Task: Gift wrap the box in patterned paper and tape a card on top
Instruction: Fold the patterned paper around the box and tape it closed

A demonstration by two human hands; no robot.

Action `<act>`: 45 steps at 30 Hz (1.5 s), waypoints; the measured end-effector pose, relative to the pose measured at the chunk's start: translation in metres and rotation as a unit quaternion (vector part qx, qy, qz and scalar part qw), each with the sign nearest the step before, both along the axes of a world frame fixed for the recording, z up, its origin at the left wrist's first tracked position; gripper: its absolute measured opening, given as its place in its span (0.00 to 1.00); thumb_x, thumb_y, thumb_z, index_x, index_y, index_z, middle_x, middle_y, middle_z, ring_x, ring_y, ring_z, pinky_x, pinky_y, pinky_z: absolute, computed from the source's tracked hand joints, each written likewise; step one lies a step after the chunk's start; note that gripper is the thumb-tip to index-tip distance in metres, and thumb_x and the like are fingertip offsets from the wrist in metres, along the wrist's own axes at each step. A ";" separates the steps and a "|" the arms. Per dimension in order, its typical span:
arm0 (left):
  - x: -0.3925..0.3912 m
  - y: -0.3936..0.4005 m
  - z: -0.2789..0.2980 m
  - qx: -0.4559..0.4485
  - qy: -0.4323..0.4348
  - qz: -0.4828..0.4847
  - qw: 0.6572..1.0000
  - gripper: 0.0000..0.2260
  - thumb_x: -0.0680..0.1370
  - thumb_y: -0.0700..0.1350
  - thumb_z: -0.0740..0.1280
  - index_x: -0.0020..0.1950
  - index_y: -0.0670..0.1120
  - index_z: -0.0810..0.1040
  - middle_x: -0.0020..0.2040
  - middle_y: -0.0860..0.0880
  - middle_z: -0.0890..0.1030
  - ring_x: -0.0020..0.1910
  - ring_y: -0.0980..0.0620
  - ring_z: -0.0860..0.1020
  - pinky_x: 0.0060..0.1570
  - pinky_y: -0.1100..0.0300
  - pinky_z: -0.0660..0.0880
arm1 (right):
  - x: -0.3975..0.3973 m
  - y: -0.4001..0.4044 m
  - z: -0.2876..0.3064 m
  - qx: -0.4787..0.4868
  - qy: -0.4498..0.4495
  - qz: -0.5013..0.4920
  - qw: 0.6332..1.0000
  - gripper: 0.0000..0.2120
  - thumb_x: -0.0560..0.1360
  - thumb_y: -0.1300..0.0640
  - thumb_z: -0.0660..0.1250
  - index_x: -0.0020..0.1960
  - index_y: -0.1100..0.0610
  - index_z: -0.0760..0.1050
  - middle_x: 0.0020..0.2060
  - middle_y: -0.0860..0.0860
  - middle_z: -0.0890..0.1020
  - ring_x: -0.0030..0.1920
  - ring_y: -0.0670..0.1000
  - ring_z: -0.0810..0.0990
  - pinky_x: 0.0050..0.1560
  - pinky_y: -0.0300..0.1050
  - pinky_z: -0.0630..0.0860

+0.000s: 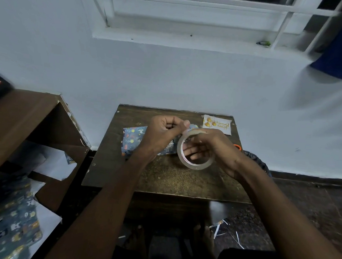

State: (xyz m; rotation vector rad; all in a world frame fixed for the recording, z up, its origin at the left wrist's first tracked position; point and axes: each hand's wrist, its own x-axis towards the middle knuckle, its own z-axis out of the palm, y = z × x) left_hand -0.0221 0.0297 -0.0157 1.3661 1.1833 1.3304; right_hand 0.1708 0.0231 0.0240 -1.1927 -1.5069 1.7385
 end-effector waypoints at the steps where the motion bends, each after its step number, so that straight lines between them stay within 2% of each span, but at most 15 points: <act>1: 0.000 0.000 0.000 0.000 0.006 0.002 1.000 0.10 0.81 0.45 0.73 0.46 0.39 0.86 0.39 0.43 0.86 0.38 0.51 0.82 0.44 0.57 0.79 | 0.000 0.000 -0.001 0.021 -0.015 0.000 1.000 0.13 0.83 0.63 0.61 0.59 0.69 0.80 0.48 0.64 0.87 0.47 0.60 0.86 0.47 0.48 0.79; 5: -0.001 0.000 0.001 0.001 0.015 0.007 1.000 0.14 0.83 0.47 0.70 0.43 0.40 0.85 0.38 0.46 0.86 0.38 0.49 0.83 0.46 0.52 0.79 | 0.001 0.001 -0.002 0.092 0.008 -0.008 0.996 0.08 0.85 0.62 0.64 0.60 0.64 0.79 0.46 0.63 0.87 0.41 0.61 0.86 0.37 0.46 0.80; 9: -0.001 0.000 0.001 0.001 0.014 0.004 1.000 0.13 0.84 0.48 0.70 0.45 0.40 0.85 0.39 0.43 0.86 0.39 0.48 0.83 0.47 0.50 0.81 | 0.005 0.001 -0.005 0.244 -0.022 -0.082 0.966 0.07 0.81 0.62 0.71 0.59 0.58 0.81 0.47 0.53 0.87 0.42 0.58 0.88 0.33 0.54 0.83; 11: -0.001 0.001 0.001 0.005 0.015 0.001 1.000 0.13 0.84 0.48 0.70 0.45 0.40 0.84 0.39 0.42 0.85 0.39 0.48 0.83 0.48 0.48 0.81 | 0.007 0.004 -0.007 0.313 -0.055 -0.086 0.944 0.06 0.82 0.61 0.70 0.57 0.55 0.84 0.48 0.49 0.87 0.46 0.52 0.87 0.40 0.53 0.84; 13: -0.001 0.000 0.001 0.007 0.021 0.001 1.000 0.13 0.84 0.48 0.69 0.44 0.41 0.84 0.37 0.44 0.84 0.37 0.49 0.81 0.45 0.49 0.79 | 0.007 0.007 -0.013 0.381 -0.113 -0.079 0.914 0.07 0.81 0.61 0.71 0.55 0.53 0.86 0.48 0.46 0.86 0.51 0.47 0.84 0.50 0.44 0.81; 15: 0.000 0.000 0.001 0.001 0.019 0.002 1.000 0.12 0.84 0.48 0.69 0.44 0.43 0.84 0.37 0.44 0.84 0.36 0.49 0.81 0.43 0.51 0.78 | 0.007 0.011 -0.015 0.409 -0.155 -0.063 0.897 0.07 0.80 0.62 0.72 0.53 0.53 0.86 0.48 0.44 0.86 0.51 0.45 0.83 0.51 0.42 0.79; 19: 0.001 -0.001 0.000 -0.001 0.018 0.008 1.000 0.11 0.83 0.48 0.71 0.47 0.41 0.85 0.41 0.43 0.87 0.38 0.47 0.84 0.43 0.51 0.80 | 0.004 0.011 -0.021 0.425 -0.220 -0.018 0.878 0.13 0.74 0.63 0.77 0.57 0.53 0.84 0.49 0.42 0.85 0.51 0.41 0.82 0.51 0.39 0.80; 21: 0.002 -0.001 0.000 0.001 0.019 0.006 1.000 0.11 0.83 0.47 0.72 0.49 0.40 0.85 0.41 0.42 0.87 0.39 0.46 0.85 0.44 0.50 0.81 | -0.001 0.009 -0.023 0.433 -0.211 -0.054 0.875 0.13 0.73 0.63 0.79 0.56 0.52 0.85 0.50 0.43 0.86 0.52 0.41 0.82 0.50 0.37 0.79; 25: 0.002 -0.001 0.000 0.001 0.008 0.009 1.000 0.11 0.83 0.47 0.71 0.50 0.39 0.84 0.41 0.41 0.87 0.39 0.45 0.85 0.44 0.48 0.82 | -0.010 0.005 -0.022 0.375 -0.137 -0.128 0.908 0.09 0.73 0.62 0.79 0.52 0.53 0.88 0.47 0.43 0.87 0.48 0.41 0.85 0.47 0.35 0.80; 30: 0.004 -0.002 0.001 0.009 0.006 0.040 0.999 0.11 0.83 0.46 0.71 0.47 0.39 0.83 0.37 0.45 0.85 0.34 0.52 0.81 0.38 0.58 0.78 | -0.012 0.004 -0.023 0.342 -0.113 -0.093 0.928 0.11 0.74 0.67 0.77 0.54 0.56 0.87 0.44 0.45 0.88 0.45 0.43 0.86 0.46 0.34 0.79; 33: 0.004 -0.001 0.001 -0.004 -0.014 0.075 0.997 0.10 0.84 0.48 0.69 0.45 0.46 0.82 0.32 0.50 0.81 0.33 0.55 0.78 0.41 0.57 0.78 | -0.011 0.006 -0.024 0.332 -0.130 -0.067 0.932 0.12 0.73 0.67 0.78 0.53 0.54 0.87 0.43 0.45 0.87 0.45 0.44 0.85 0.48 0.38 0.81; 35: 0.001 0.001 0.001 -0.014 -0.031 0.087 0.996 0.10 0.84 0.50 0.69 0.46 0.48 0.83 0.32 0.51 0.80 0.34 0.55 0.78 0.44 0.54 0.79 | -0.011 0.006 -0.025 0.333 -0.135 -0.049 0.932 0.16 0.72 0.67 0.78 0.56 0.52 0.86 0.45 0.44 0.87 0.46 0.44 0.85 0.48 0.39 0.82; 40: 0.002 -0.001 0.005 -0.016 -0.043 0.086 0.995 0.12 0.83 0.52 0.70 0.46 0.45 0.83 0.32 0.51 0.81 0.32 0.55 0.78 0.39 0.56 0.78 | -0.012 0.002 -0.018 0.320 -0.104 -0.030 0.941 0.24 0.73 0.69 0.77 0.60 0.45 0.83 0.52 0.45 0.86 0.42 0.45 0.83 0.46 0.34 0.79; 42: 0.001 -0.001 0.005 -0.019 -0.048 0.082 0.995 0.11 0.83 0.52 0.70 0.49 0.45 0.84 0.34 0.52 0.82 0.35 0.54 0.80 0.42 0.55 0.79 | -0.013 0.001 -0.017 0.295 -0.074 -0.030 0.952 0.25 0.74 0.71 0.75 0.59 0.43 0.83 0.52 0.46 0.86 0.41 0.46 0.84 0.47 0.35 0.80; 45: -0.002 -0.001 0.007 -0.022 -0.047 0.059 0.997 0.10 0.85 0.50 0.67 0.54 0.46 0.84 0.37 0.52 0.83 0.41 0.52 0.82 0.51 0.50 0.82 | -0.012 0.002 -0.016 0.267 -0.039 -0.038 0.962 0.24 0.73 0.73 0.74 0.58 0.47 0.84 0.51 0.50 0.87 0.40 0.47 0.84 0.46 0.37 0.80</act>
